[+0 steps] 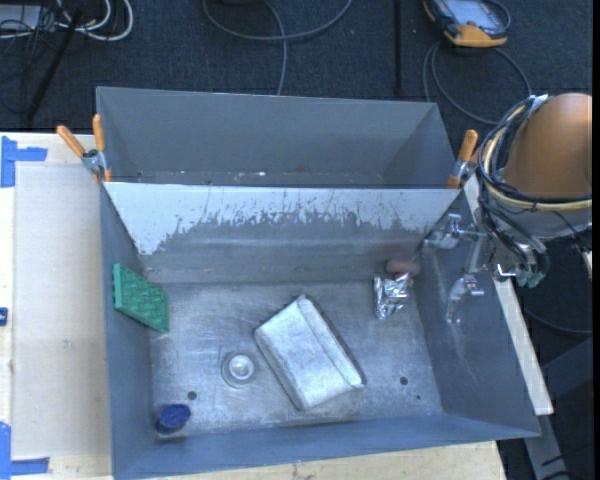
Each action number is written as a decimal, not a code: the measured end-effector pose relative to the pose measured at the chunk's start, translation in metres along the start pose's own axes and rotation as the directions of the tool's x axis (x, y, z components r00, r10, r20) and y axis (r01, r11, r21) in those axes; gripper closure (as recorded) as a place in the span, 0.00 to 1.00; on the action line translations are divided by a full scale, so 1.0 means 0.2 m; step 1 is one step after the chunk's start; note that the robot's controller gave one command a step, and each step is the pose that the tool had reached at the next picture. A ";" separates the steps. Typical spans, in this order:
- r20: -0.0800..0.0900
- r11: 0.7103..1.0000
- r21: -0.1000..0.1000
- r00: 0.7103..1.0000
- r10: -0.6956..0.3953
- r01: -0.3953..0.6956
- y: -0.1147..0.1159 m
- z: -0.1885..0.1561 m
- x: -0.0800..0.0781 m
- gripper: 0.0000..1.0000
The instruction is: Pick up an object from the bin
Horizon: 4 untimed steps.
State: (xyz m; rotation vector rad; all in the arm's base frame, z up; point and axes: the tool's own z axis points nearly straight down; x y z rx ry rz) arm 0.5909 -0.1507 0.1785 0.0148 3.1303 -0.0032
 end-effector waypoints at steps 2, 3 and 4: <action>-0.008 0.987 0.000 0.987 0.158 -0.158 0.04 0.40 -0.14 1.00; 0.019 0.992 0.018 0.992 -0.123 0.122 0.16 0.47 -0.09 1.00; -0.002 0.828 -0.003 0.828 -0.560 0.560 0.23 -0.46 -0.13 1.00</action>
Offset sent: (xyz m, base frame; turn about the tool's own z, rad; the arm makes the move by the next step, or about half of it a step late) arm 0.0266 0.0069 -0.0805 0.1620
